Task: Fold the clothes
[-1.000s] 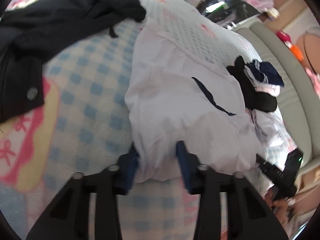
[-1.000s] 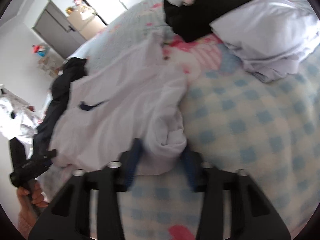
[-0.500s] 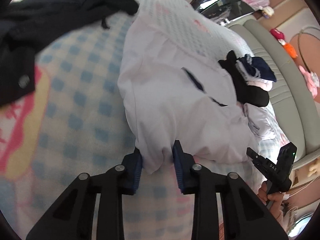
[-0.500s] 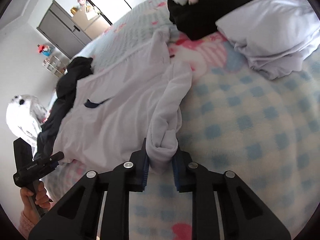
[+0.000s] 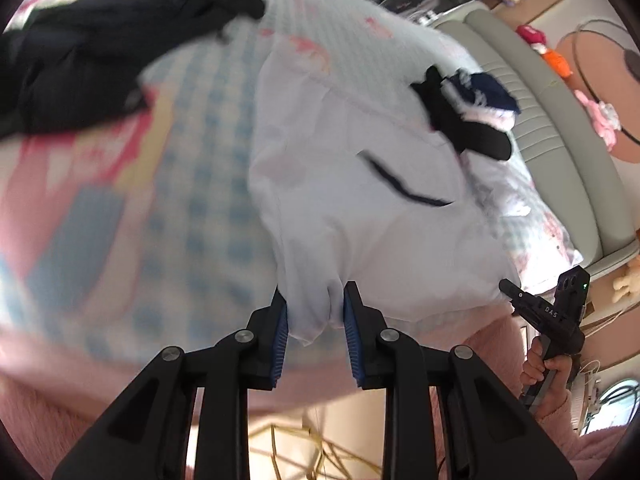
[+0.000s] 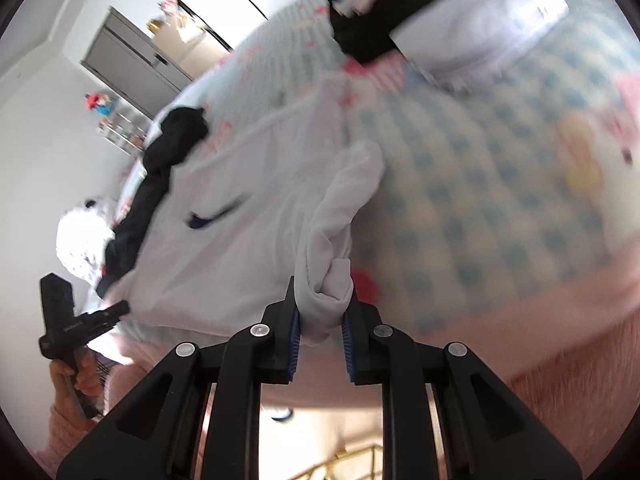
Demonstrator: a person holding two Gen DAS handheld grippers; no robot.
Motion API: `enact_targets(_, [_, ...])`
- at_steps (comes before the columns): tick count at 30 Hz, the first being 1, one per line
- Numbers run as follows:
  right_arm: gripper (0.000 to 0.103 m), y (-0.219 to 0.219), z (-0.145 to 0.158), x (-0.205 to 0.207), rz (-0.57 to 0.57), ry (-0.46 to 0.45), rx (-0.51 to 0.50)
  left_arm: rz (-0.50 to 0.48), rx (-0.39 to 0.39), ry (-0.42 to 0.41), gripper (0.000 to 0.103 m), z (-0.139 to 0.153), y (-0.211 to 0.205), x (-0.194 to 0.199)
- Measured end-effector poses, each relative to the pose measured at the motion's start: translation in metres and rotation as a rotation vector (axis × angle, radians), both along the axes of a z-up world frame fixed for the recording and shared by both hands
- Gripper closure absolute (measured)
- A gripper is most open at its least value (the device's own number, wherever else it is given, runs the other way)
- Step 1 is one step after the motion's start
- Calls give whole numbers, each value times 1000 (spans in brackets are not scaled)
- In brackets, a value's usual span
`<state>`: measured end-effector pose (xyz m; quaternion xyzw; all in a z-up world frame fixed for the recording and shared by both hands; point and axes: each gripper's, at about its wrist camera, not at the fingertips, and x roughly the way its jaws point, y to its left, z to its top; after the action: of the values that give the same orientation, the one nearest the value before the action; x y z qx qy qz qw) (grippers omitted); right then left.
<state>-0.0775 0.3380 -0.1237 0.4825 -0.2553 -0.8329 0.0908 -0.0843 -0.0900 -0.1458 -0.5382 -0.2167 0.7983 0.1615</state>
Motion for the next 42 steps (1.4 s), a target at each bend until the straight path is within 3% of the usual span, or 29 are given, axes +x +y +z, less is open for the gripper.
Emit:
enact_targets(2, [86, 7, -15, 7, -19, -40, -27, 11, 8, -29, 83, -11, -6, 11])
enact_targets(5, [86, 10, -17, 8, -39, -31, -42, 18, 29, -40, 83, -17, -12, 24])
enact_targets(9, [82, 10, -16, 1, -29, -38, -20, 68, 58, -12, 82, -11, -27, 30])
enact_targets(13, [76, 13, -9, 6, -57, -22, -9, 122, 72, 49, 58, -2, -38, 28])
enact_targets(16, [73, 15, -4, 9, -79, -10, -1, 114, 43, 41, 58, -8, -35, 23])
enact_targets(19, [72, 16, -4, 13, -87, -17, -21, 96, 69, 40, 58, -16, -28, 20])
enact_targets(21, [63, 17, -7, 16, -76, -13, -56, 94, 60, 60, 58, -18, -24, 18])
enact_targets(22, [62, 16, -8, 17, -71, -12, -68, 91, 58, 65, 64, -18, -21, 16])
enact_targets(23, [62, 14, -11, 14, -62, -17, -65, 87, 58, 66, 85, -19, -19, 15])
enact_targets(25, [74, 8, -15, 10, -48, -18, -22, 80, 58, 70, 88, -19, -13, 11])
enact_targets(26, [88, 4, -14, 7, -46, -13, 14, 71, 53, 76, 90, -17, -12, 12])
enact_targets(30, [90, -3, 3, 8, -33, 55, 95, 22, 14, 95, 91, -4, -16, 18])
enact_targets(32, [90, -1, 10, 7, -18, 87, 89, 4, -23, 89, 91, 0, -20, 20])
enact_targets(37, [90, 1, -8, -2, -19, 10, 125, -6, -93, 34, 91, -13, -22, 20])
enact_targets(40, [89, -1, -31, -3, -25, -59, 123, 4, -67, -28, 84, -30, -22, 17])
enact_targets(42, [88, 2, -29, 0, -23, -60, 105, 22, -47, -39, 74, -32, -25, 18])
